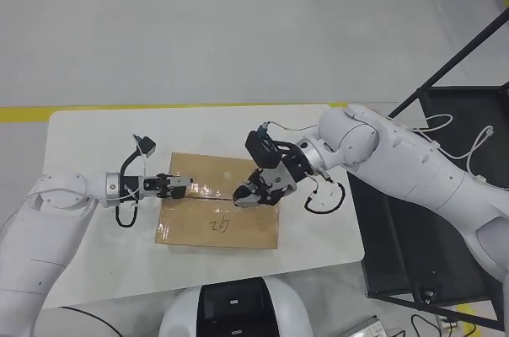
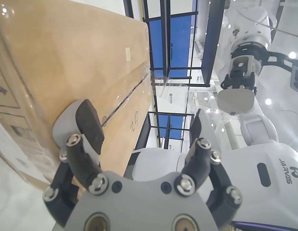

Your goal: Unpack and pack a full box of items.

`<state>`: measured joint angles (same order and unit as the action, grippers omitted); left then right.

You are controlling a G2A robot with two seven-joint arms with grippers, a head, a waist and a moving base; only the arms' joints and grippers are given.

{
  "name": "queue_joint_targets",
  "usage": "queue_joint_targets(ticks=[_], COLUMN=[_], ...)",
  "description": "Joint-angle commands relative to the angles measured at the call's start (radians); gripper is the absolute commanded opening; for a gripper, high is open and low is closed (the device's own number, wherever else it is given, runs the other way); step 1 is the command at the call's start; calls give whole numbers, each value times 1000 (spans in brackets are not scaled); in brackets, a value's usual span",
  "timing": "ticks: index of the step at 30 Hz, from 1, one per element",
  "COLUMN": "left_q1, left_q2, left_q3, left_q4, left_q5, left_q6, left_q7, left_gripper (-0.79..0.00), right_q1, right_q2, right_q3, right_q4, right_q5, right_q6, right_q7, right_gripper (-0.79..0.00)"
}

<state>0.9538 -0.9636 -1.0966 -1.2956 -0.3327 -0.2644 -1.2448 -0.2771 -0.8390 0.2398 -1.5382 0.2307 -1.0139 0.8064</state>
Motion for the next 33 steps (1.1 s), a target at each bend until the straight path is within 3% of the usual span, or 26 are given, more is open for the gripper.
queue_joint_targets(ticks=[1, 7, 21, 33], left_q1=[3, 20, 36, 37], left_q2=[-1, 4, 18, 17], left_q3=[-8, -49, -82, -74], left_q4=[-5, -11, -14, -12], left_q5=[-34, -129, -115, -99], left_q6=[-15, -50, -22, -15], left_q7=[-1, -38, -94, -94], left_gripper=[0, 0, 0, 0], right_q1=[24, 40, 14, 8], right_q2=[2, -23, -114, -120], right_q3=[-40, -70, -70, -70], right_q4=[-1, 23, 9, 41], right_q5=[12, 34, 105, 153], right_q6=[2, 10, 2, 2], right_q7=[2, 10, 2, 2], right_gripper=[-785, -785, -785, -785])
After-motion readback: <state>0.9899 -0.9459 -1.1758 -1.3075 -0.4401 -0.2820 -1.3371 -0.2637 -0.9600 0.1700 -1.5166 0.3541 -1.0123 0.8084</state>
